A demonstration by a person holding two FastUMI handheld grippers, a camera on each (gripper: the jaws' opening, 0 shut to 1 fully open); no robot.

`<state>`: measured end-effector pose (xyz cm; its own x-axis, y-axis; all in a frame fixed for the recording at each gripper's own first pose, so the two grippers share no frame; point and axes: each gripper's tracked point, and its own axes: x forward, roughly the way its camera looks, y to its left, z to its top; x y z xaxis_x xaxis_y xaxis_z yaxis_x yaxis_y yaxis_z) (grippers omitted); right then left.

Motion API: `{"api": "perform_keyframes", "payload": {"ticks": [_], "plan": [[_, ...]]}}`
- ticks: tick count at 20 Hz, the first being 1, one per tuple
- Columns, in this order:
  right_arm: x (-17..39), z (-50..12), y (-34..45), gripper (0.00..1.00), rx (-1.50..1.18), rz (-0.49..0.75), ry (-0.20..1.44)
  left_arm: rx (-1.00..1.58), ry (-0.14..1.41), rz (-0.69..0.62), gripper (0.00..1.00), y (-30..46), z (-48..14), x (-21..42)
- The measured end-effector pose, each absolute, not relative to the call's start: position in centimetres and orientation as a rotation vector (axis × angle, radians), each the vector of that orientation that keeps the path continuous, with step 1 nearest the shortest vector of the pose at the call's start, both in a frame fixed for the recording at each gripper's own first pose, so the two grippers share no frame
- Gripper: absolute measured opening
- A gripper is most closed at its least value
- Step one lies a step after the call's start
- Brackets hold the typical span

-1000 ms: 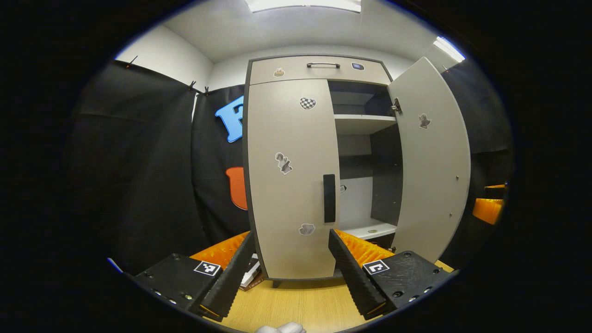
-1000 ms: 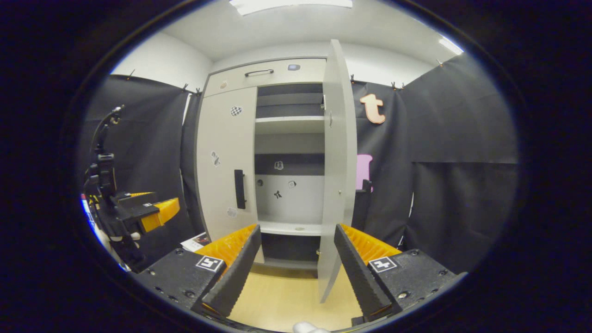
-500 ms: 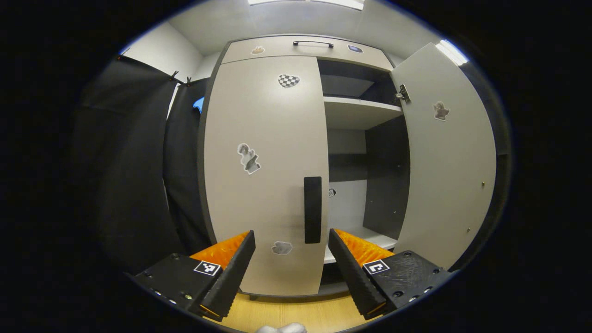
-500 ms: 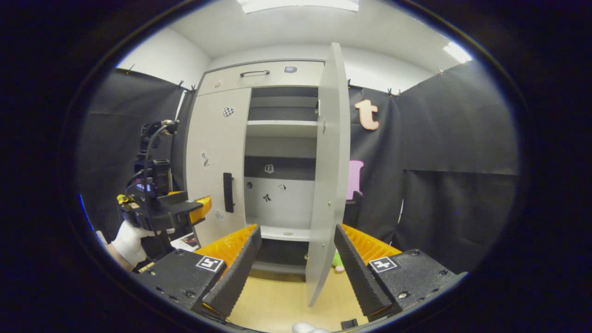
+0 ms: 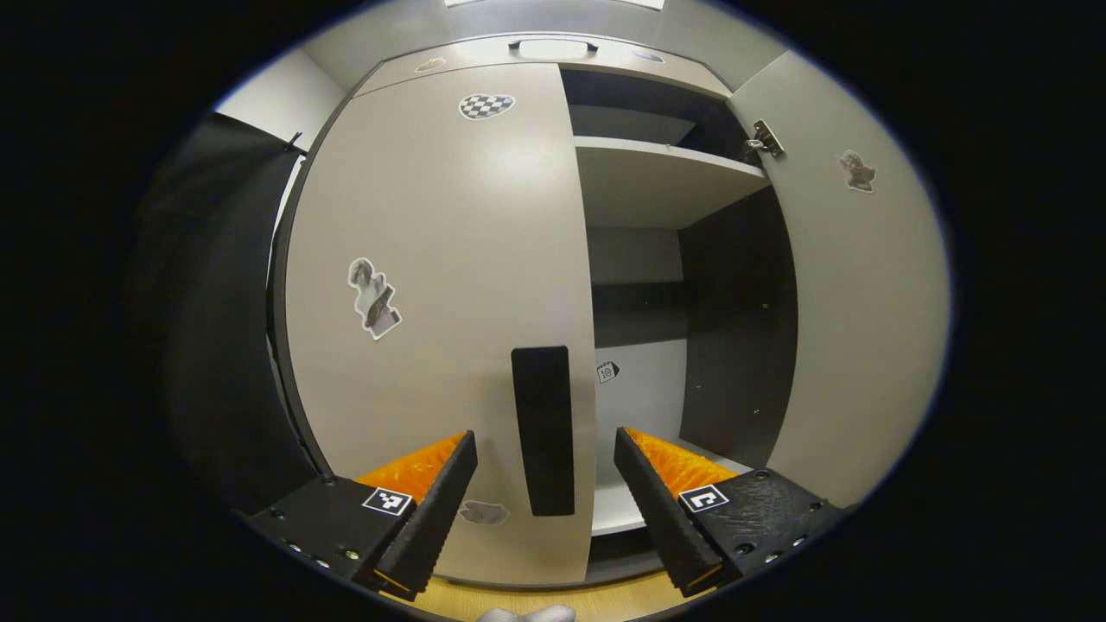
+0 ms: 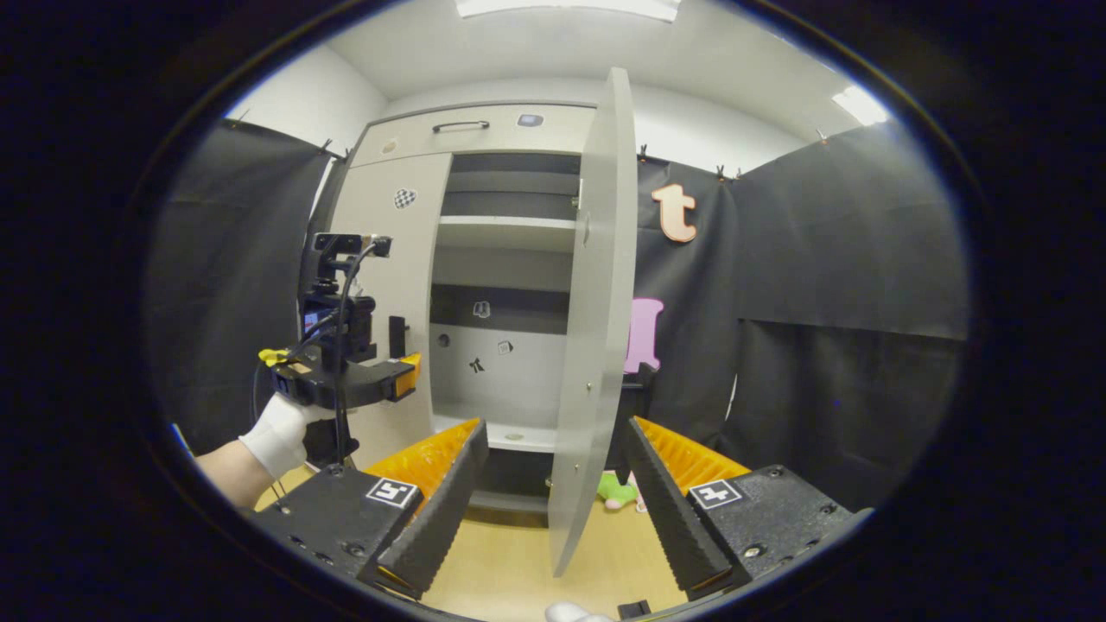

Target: Open the right door of the double-door shoe cabinet with the right hand, and open the left door with the left hand.

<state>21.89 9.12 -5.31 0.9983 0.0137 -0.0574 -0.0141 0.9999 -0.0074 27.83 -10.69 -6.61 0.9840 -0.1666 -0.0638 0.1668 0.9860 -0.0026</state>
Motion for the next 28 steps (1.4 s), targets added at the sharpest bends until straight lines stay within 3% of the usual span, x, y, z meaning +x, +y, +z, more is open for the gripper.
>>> {"api": "perform_keyframes", "payload": {"ticks": [7, 8, 10, 15, 16, 18, 22, 28], "plan": [[22.2, -5.6, 8.9, 0.99, -0.016, 0.018, 0.068, -0.001, 0.077, -0.137, 0.96, -10.7, -7.6, 30.1], [22.2, -5.5, 8.9, 0.99, -0.017, 0.018, 0.069, 0.005, 0.078, -0.131, 1.0, -10.6, -7.7, 30.4], [22.3, -5.6, 9.0, 1.0, -0.02, 0.025, 0.07, 0.003, 0.071, -0.131, 0.69, -10.5, -7.5, 30.2], [22.5, -5.6, 9.3, 0.99, -0.032, 0.047, 0.075, -0.006, 0.066, -0.164, 0.37, -11.1, -7.5, 29.9], [22.4, -5.5, 9.3, 0.99, -0.033, 0.053, 0.074, -0.01, 0.068, -0.167, 0.25, -11.1, -7.5, 30.2], [22.6, -5.5, 9.4, 0.99, -0.037, 0.062, 0.072, -0.017, 0.073, -0.175, 0.16, -11.1, -7.6, 30.0], [22.7, -5.5, 9.7, 0.99, -0.034, 0.086, 0.07, -0.021, 0.068, -0.218, 0.02, -10.9, -7.3, 28.6], [22.5, -5.5, 10.5, 0.99, -0.019, 0.131, 0.058, -0.048, 0.074, -0.244, 0.02, -10.2, -7.1, 25.8]]}}
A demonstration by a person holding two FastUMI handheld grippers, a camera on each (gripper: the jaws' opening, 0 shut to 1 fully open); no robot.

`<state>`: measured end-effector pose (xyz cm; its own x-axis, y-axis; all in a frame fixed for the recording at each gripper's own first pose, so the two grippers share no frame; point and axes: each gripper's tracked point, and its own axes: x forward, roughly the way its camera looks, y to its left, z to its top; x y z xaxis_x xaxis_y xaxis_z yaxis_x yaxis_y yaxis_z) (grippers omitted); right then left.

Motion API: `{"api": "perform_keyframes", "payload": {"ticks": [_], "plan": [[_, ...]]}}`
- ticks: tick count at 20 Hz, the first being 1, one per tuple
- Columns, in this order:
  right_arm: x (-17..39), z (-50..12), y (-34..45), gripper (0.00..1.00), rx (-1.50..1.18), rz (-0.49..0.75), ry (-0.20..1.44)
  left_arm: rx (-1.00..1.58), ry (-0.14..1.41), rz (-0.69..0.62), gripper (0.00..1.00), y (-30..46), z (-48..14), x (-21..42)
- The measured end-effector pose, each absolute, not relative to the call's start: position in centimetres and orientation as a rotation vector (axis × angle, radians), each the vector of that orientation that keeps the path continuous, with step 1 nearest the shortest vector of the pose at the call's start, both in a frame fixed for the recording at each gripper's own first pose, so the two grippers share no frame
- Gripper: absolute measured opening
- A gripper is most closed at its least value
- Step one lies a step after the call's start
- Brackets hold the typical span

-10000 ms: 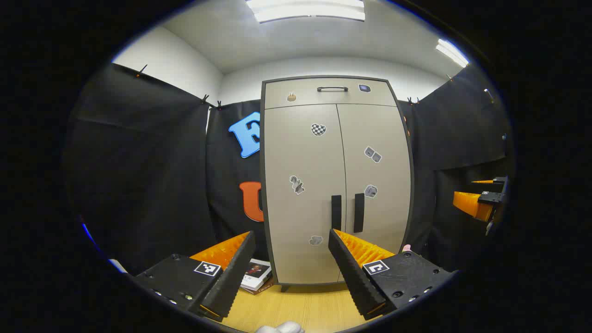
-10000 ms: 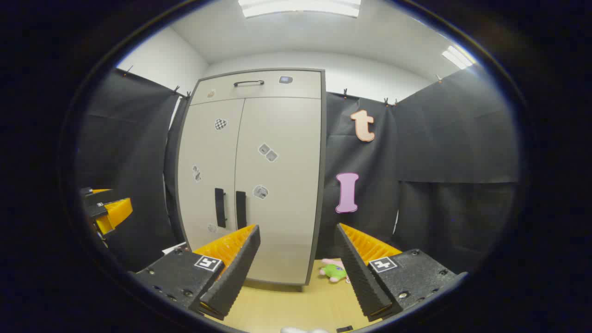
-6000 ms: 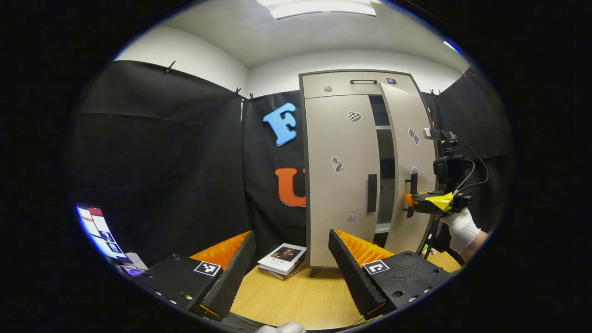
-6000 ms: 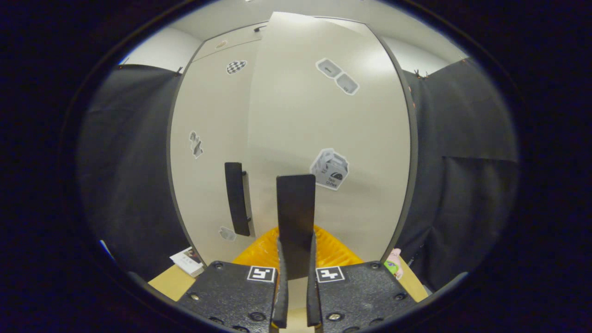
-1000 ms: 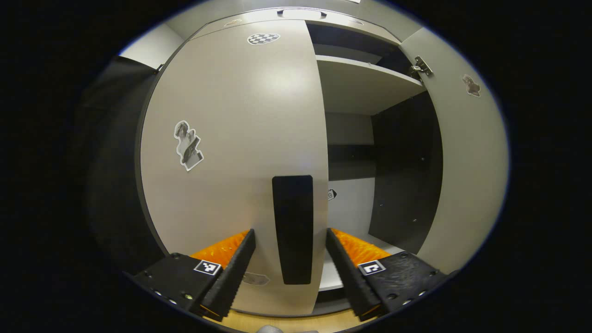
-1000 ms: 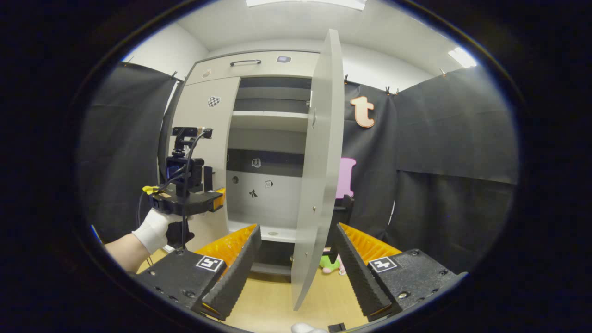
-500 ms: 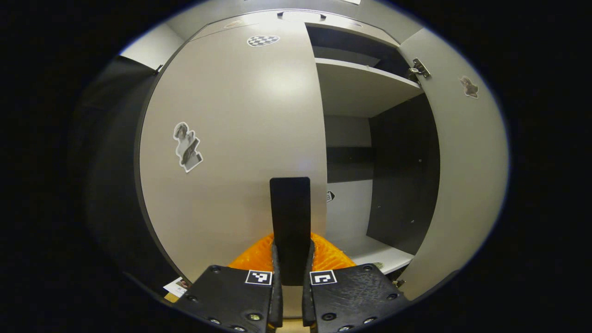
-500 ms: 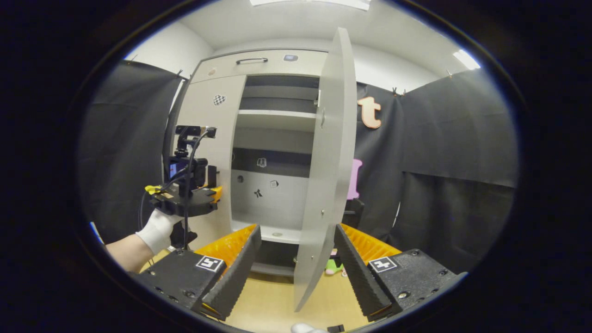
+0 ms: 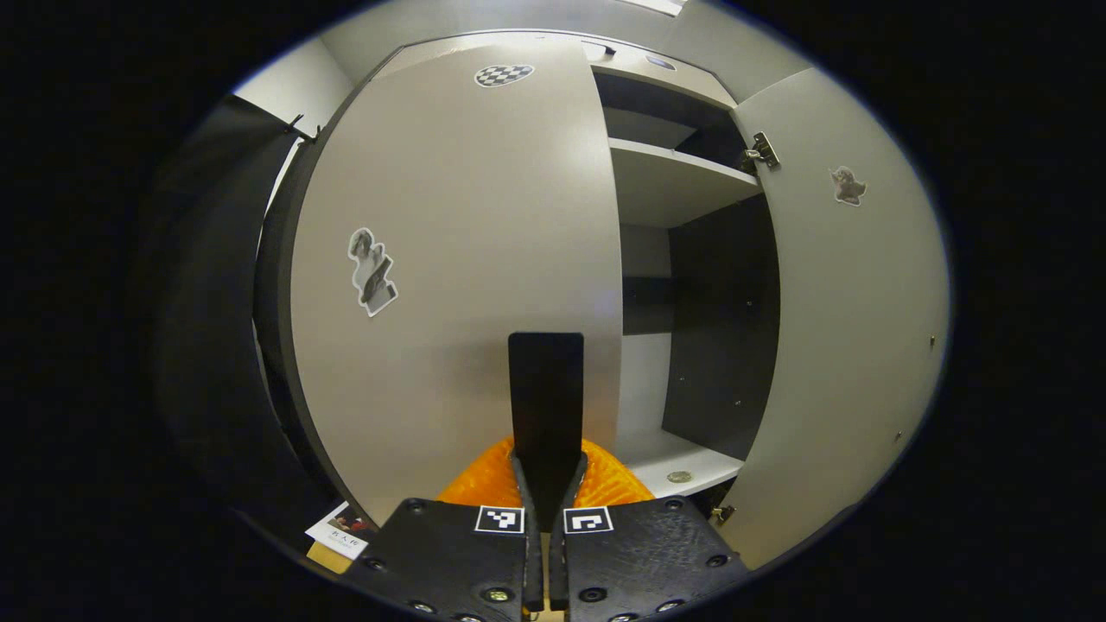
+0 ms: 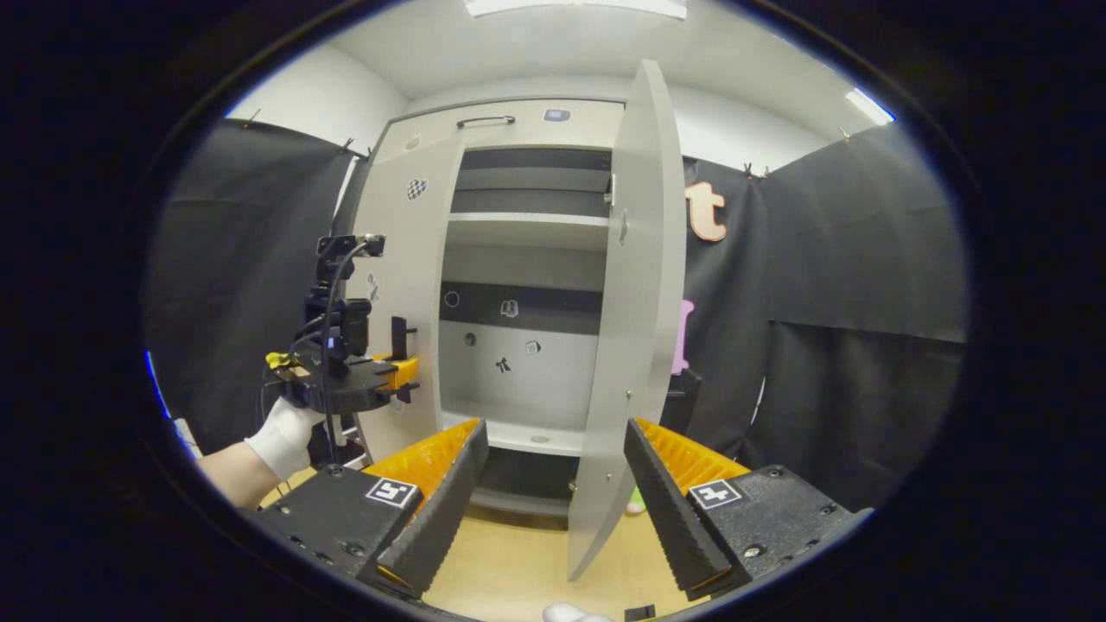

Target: Open the right door of the double-door shoe cabinet with the right hand, and open the left door with the left hand.

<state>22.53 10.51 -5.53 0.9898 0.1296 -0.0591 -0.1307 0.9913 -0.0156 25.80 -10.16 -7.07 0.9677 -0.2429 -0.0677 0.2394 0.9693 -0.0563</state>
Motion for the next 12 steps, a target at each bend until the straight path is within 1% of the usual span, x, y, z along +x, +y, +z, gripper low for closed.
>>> {"api": "perform_keyframes", "payload": {"ticks": [5, 12], "plan": [[21.9, -5.5, 10.9, 0.99, -0.017, 0.151, 0.05, -0.046, 0.064, -0.228, 0.02, -8.3, -6.9, 23.0], [21.4, -5.2, 11.8, 0.99, -0.016, 0.198, 0.04, -0.056, 0.068, -0.188, 0.02, -3.4, -7.3, 18.0]]}}
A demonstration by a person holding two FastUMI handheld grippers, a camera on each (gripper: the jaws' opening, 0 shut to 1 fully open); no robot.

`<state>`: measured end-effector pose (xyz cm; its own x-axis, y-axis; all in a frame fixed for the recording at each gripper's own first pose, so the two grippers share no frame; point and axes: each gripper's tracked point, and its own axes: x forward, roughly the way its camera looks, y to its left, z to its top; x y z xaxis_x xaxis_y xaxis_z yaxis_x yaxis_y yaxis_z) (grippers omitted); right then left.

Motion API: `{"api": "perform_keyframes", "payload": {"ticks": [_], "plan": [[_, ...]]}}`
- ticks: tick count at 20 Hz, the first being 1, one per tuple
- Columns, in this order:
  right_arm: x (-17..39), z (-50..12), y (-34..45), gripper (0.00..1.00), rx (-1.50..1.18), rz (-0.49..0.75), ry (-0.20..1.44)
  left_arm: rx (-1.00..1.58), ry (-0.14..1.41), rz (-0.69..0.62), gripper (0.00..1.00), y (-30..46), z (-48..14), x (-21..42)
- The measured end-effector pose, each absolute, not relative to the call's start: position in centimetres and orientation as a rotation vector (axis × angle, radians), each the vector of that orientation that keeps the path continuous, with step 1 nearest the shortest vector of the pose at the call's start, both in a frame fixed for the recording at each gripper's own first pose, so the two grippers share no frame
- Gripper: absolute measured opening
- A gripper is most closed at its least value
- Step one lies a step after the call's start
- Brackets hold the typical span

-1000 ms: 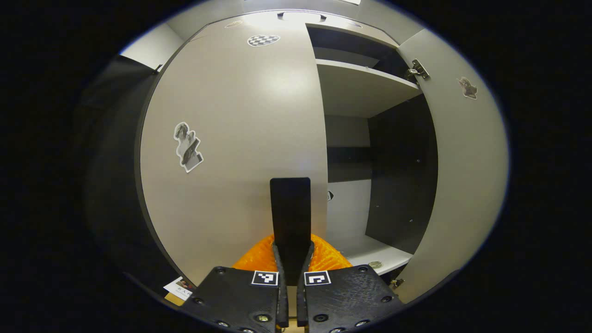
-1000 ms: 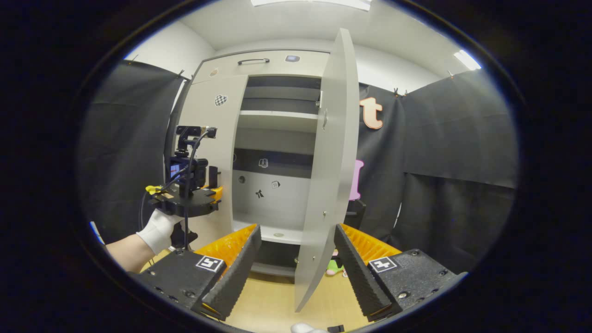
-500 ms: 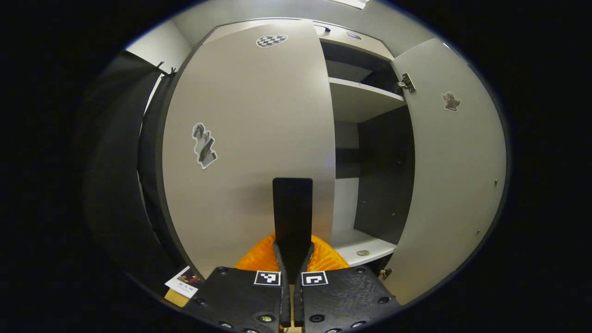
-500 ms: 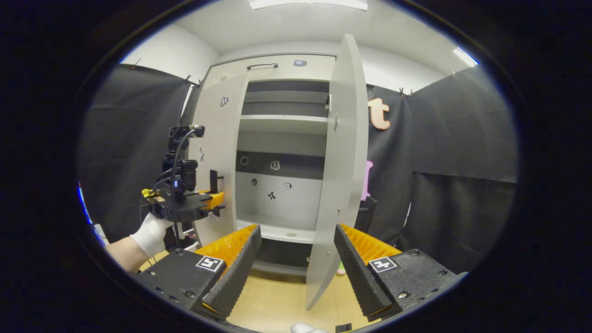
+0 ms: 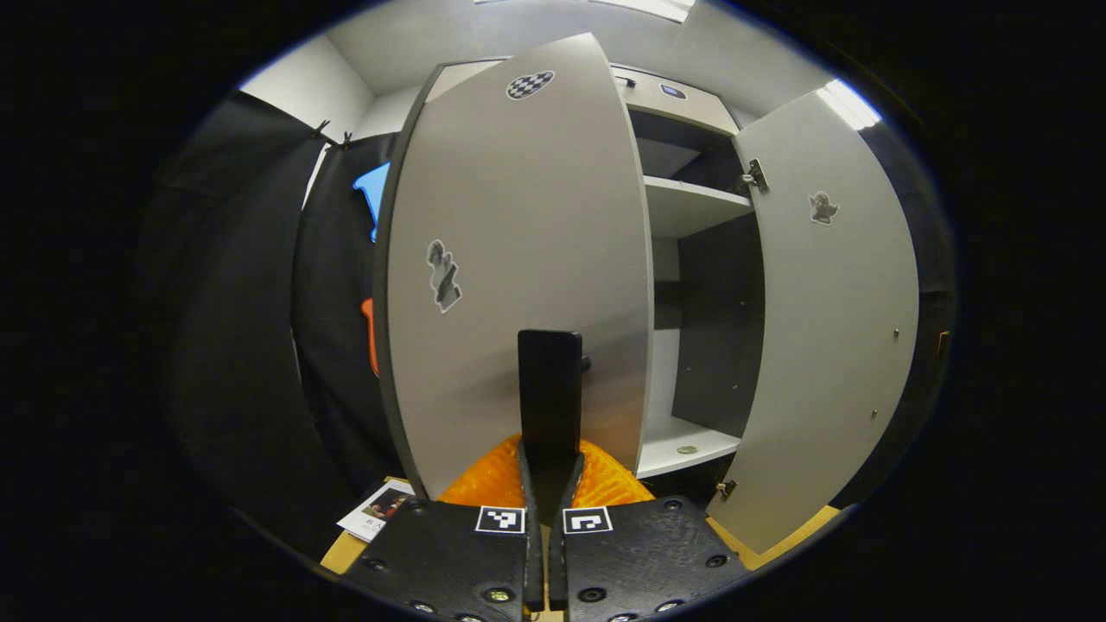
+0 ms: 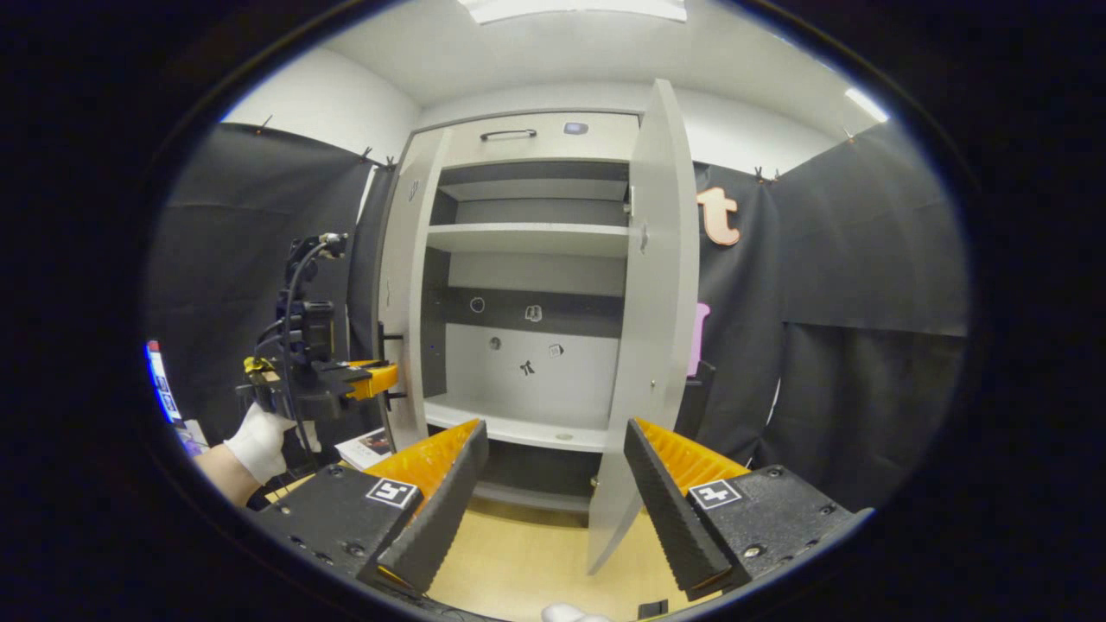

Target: Open the right door of the double-door shoe cabinet with the right hand, and open the left door with the left hand.

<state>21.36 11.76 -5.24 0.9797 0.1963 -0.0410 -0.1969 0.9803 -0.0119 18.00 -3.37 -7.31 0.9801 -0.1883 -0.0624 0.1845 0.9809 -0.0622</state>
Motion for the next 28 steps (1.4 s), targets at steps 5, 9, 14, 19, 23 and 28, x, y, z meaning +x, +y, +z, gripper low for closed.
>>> {"api": "perform_keyframes", "payload": {"ticks": [5, 9, 14, 19, 23, 28], "plan": [[19.7, -6.2, 13.4, 0.99, -0.013, 0.228, 0.043, -0.046, 0.065, -0.155, 0.0, 0.1, -7.6, 16.0], [19.5, -6.2, 13.9, 0.99, -0.002, 0.243, 0.04, -0.026, 0.066, -0.131, 0.08, 2.4, -7.8, 15.3], [19.6, -6.0, 15.1, 0.99, -0.001, 0.263, 0.034, -0.034, 0.058, -0.098, 0.08, 6.3, -8.1, 14.3], [20.0, -6.1, 16.9, 0.99, -0.001, 0.288, 0.038, 0.025, 0.062, -0.063, 0.0, 10.1, -8.5, 14.4], [20.1, -6.3, 17.8, 0.99, -0.002, 0.293, 0.04, -0.024, 0.055, -0.082, 0.0, 12.8, -8.9, 14.9], [20.2, -6.5, 17.8, 0.99, -0.001, 0.282, 0.039, -0.048, 0.069, -0.134, 0.0, 14.0, -9.0, 15.1]]}}
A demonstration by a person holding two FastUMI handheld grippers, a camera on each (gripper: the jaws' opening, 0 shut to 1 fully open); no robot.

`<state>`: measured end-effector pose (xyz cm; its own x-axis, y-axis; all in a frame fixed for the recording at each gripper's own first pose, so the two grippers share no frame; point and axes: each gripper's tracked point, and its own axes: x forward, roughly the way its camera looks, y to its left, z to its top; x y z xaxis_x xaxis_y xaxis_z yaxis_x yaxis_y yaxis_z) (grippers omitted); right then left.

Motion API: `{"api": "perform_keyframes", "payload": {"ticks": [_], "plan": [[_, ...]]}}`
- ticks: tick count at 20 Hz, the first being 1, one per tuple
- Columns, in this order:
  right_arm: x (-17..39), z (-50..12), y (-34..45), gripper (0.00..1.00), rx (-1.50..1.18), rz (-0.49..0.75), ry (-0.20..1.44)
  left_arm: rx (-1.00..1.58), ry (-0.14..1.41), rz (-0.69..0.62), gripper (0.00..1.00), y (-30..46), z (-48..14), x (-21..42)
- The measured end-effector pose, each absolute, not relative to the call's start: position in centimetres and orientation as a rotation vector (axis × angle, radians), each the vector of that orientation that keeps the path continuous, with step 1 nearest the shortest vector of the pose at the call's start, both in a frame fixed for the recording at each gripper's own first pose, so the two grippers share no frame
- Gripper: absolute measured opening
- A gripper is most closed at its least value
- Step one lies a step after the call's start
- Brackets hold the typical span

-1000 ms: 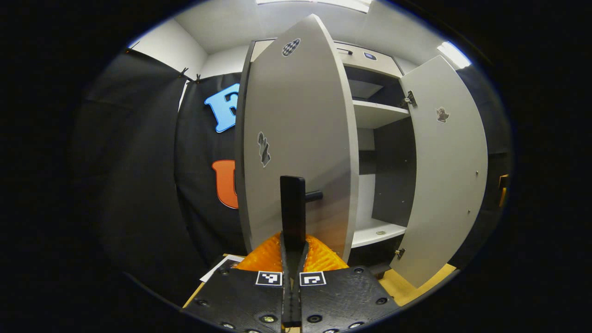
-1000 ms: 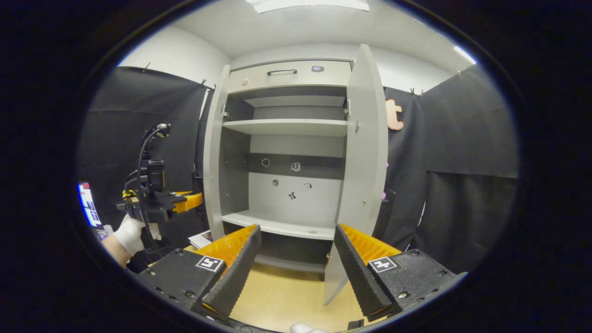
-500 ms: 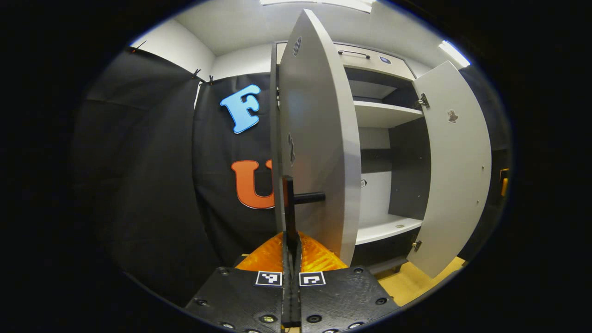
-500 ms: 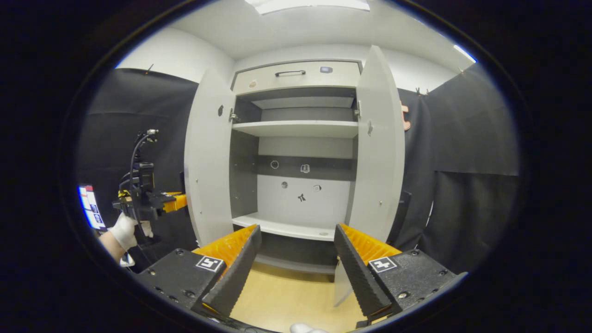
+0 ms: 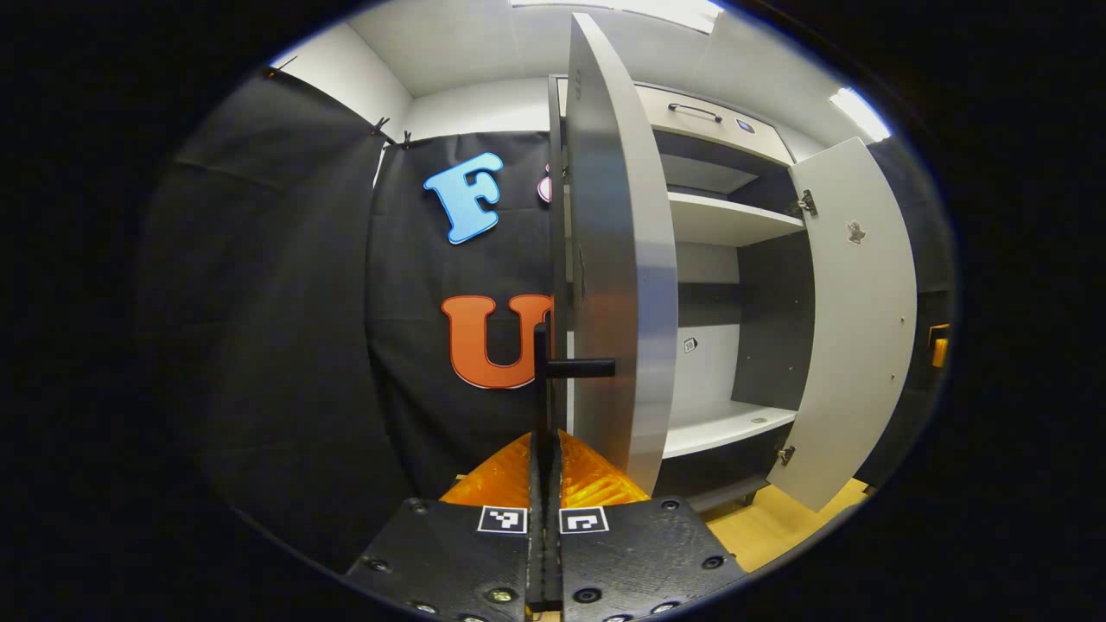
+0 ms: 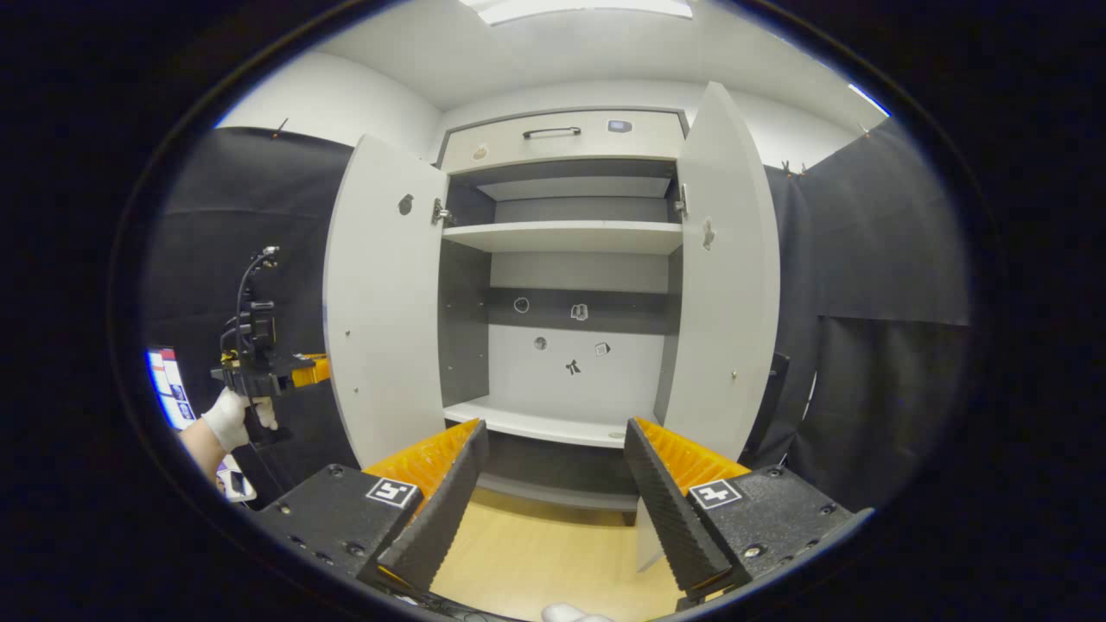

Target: Open the right door of the double-door shoe cabinet with the right hand, and open the left door with the left hand.

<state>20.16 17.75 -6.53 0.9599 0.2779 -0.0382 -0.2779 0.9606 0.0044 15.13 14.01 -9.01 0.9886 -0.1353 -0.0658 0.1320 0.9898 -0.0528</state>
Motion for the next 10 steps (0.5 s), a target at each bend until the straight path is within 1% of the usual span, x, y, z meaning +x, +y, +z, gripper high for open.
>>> {"api": "perform_keyframes", "payload": {"ticks": [7, 9, 10], "plan": [[18.9, -6.0, 17.6, 0.99, -0.004, 0.266, 0.027, -0.002, 0.08, -0.094, 0.0, 14.8, -8.8, 12.6], [18.8, -5.7, 17.5, 0.99, -0.005, 0.261, 0.023, 0.004, 0.094, -0.052, 0.01, 15.7, -8.4, 11.1], [18.8, -5.6, 17.5, 0.99, -0.006, 0.258, 0.022, 0.014, 0.086, -0.039, 0.04, 15.9, -7.9, 10.4]]}}
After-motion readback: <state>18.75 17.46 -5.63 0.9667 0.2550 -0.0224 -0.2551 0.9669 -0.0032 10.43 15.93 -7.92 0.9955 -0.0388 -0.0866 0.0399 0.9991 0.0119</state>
